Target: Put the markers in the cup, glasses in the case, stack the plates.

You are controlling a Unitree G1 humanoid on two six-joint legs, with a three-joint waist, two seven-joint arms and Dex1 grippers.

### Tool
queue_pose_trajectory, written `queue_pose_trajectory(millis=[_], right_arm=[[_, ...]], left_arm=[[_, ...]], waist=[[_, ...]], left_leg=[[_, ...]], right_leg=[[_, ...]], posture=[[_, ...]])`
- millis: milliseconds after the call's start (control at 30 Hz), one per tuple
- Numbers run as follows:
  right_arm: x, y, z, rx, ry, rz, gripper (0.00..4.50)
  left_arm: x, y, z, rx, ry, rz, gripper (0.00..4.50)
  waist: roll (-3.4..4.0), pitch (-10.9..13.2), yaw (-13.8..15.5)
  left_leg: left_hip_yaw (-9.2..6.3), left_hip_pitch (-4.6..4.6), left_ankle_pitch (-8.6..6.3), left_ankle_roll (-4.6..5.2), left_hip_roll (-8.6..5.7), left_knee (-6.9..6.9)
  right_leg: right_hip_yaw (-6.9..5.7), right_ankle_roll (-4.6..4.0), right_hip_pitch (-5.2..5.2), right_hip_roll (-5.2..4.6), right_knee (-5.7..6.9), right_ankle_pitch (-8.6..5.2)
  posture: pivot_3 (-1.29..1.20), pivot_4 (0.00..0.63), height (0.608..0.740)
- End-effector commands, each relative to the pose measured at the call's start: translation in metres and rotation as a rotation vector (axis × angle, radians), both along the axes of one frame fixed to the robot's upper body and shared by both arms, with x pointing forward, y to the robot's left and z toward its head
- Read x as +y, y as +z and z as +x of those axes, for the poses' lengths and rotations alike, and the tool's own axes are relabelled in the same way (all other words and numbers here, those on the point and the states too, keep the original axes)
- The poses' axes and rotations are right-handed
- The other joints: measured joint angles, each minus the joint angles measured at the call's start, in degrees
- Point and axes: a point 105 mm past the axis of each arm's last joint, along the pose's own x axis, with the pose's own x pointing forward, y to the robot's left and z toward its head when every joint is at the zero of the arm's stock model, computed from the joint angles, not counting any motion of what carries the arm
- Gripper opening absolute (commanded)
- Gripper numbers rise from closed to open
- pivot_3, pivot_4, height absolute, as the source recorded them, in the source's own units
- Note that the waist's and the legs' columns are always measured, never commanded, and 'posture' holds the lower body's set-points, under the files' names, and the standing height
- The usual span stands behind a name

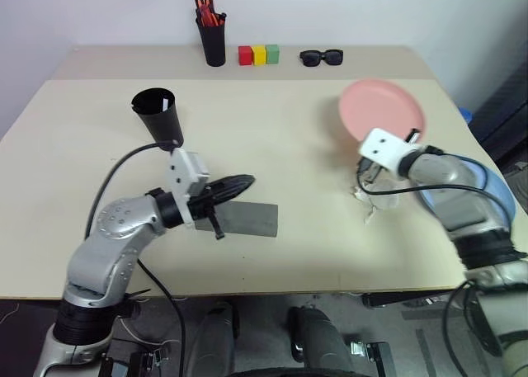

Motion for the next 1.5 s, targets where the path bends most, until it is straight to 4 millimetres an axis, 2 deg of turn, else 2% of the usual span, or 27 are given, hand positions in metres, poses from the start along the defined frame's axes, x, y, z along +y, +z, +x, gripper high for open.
queue_pose_trajectory(millis=[33,167,233,300,400,500,633,700,833,967,1100,1133,1167,1267,1300,1367,1500], right_arm=[[-0.016,0.036,-0.025,-0.045,-0.005,0.009,0.05],[-0.052,0.026,-0.075,0.105,-0.057,-0.053,0.05],[-0.061,0.017,-0.094,0.180,-0.079,-0.063,0.05],[-0.067,0.010,-0.106,0.229,-0.102,-0.066,0.05],[-0.077,-0.001,-0.112,0.260,-0.148,-0.077,0.05],[-0.073,-0.007,-0.112,0.281,-0.142,-0.054,0.97],[-0.045,-0.001,-0.103,0.235,-0.057,0.038,2.88],[-0.032,-0.002,-0.099,0.237,-0.011,0.076,2.88],[-0.009,-0.012,-0.074,0.207,0.034,0.193,2.88],[-0.006,-0.025,-0.060,0.219,0.012,0.228,2.88],[-0.016,-0.049,-0.050,0.265,-0.049,0.211,2.88],[-0.020,-0.051,-0.049,0.263,-0.069,0.205,2.40],[-0.023,-0.052,-0.048,0.262,-0.080,0.199,2.13],[-0.025,-0.052,-0.048,0.261,-0.081,0.193,0.77],[-0.024,-0.051,-0.048,0.259,-0.077,0.193,0.18],[-0.021,-0.046,-0.049,0.241,-0.062,0.186,0.08],[-0.025,-0.011,-0.053,0.150,-0.069,0.176,0.08]], left_arm=[[-0.023,0.002,-0.012,-0.014,-0.092,-0.016,0.00],[-0.049,-0.005,-0.015,0.002,-0.187,-0.027,0.00],[-0.055,-0.007,-0.015,0.001,-0.208,-0.027,0.00],[-0.058,-0.007,-0.014,-0.005,-0.223,-0.027,0.00],[-0.059,-0.007,-0.011,-0.006,-0.230,-0.032,0.00],[-0.055,-0.009,-0.007,-0.011,-0.218,-0.023,0.00],[-0.048,-0.008,-0.005,-0.012,-0.191,-0.028,0.00],[-0.047,-0.007,-0.005,-0.011,-0.180,-0.029,0.00],[-0.044,-0.006,-0.005,-0.016,-0.151,-0.029,0.00],[-0.043,-0.005,-0.006,-0.018,-0.134,-0.035,0.00],[-0.040,-0.005,-0.006,-0.011,-0.104,-0.037,0.00],[-0.039,-0.004,-0.006,-0.008,-0.099,-0.042,0.00],[-0.038,-0.004,-0.006,-0.006,-0.093,-0.044,0.00],[-0.037,-0.005,-0.007,-0.002,-0.085,-0.044,0.00],[-0.037,-0.006,-0.007,0.000,-0.084,-0.043,0.00],[-0.038,-0.007,-0.008,0.002,-0.083,-0.043,0.00],[-0.036,-0.006,-0.005,0.004,-0.070,-0.053,0.00]], waist=[[0.00,0.0,0.1],[0.05,0.0,0.4],[0.11,-0.1,0.5],[0.14,-0.1,-0.1],[0.22,-0.1,-1.3],[0.24,-0.1,-1.4],[0.25,-0.1,-1.4],[0.24,-0.1,-1.2],[0.21,-0.1,-1.1],[0.22,-0.1,-0.8],[0.22,-0.1,-0.8],[0.22,-0.1,-0.8],[0.22,-0.1,-0.9],[0.23,-0.1,-0.9],[0.23,-0.1,-0.9],[0.23,-0.1,-0.9],[0.26,-0.1,-0.9]], left_leg=[[0.00,0.03,0.00,0.00,0.01,0.01],[-0.02,0.14,-0.02,0.01,0.03,0.13],[-0.02,0.12,-0.15,0.19,0.04,0.37],[0.00,0.11,-0.27,0.36,0.03,0.62],[0.10,0.12,-0.31,0.38,0.03,0.79],[0.13,0.15,-0.39,0.28,0.04,0.83],[0.13,0.15,-0.40,0.26,0.04,0.82],[0.13,0.14,-0.40,0.27,0.04,0.80],[0.11,0.10,-0.36,0.41,0.03,0.76],[0.12,0.04,-0.37,0.45,0.00,0.77],[0.16,0.03,-0.40,0.50,-0.03,0.77],[0.16,0.02,-0.39,0.50,-0.03,0.77],[0.16,0.02,-0.39,0.51,-0.03,0.76],[0.16,0.05,-0.39,0.51,-0.02,0.76],[0.15,0.05,-0.39,0.52,-0.01,0.77],[0.15,0.07,-0.39,0.51,-0.01,0.77],[0.16,0.05,-0.39,0.51,-0.01,0.77]], right_leg=[[0.00,0.00,0.03,0.01,-0.01,0.00],[-0.02,0.01,0.17,0.02,0.00,-0.01],[-0.02,0.01,0.24,0.01,0.00,-0.01],[-0.01,0.01,0.35,0.00,-0.03,-0.02],[0.00,0.02,0.42,-0.10,-0.10,-0.02],[0.00,0.11,0.42,-0.14,-0.15,-0.07],[0.00,0.08,0.41,-0.14,-0.15,-0.06],[0.01,0.08,0.40,-0.14,-0.15,-0.05],[0.00,-0.04,0.39,-0.12,-0.17,0.02],[0.00,-0.09,0.38,-0.17,-0.21,0.05],[0.00,-0.10,0.39,-0.23,-0.25,0.05],[0.00,-0.10,0.39,-0.23,-0.24,0.05],[0.00,-0.10,0.38,-0.23,-0.23,0.05],[0.00,-0.10,0.37,-0.20,-0.20,0.05],[0.00,-0.10,0.38,-0.19,-0.20,0.05],[0.00,-0.09,0.39,-0.19,-0.20,0.05],[0.00,-0.09,0.37,-0.20,-0.20,0.05]], posture=[[0.00,0.150,0.740],[0.00,0.150,0.740],[0.00,0.150,0.740],[0.00,0.150,0.740],[0.00,0.150,0.740],[0.00,0.150,0.740],[0.00,0.150,0.740],[0.00,0.150,0.740],[0.00,0.150,0.740],[0.00,0.150,0.740],[0.00,0.150,0.740],[0.00,0.150,0.740],[0.00,0.150,0.740],[0.00,0.150,0.740],[0.00,0.150,0.740],[0.00,0.150,0.740],[0.00,0.150,0.740]])
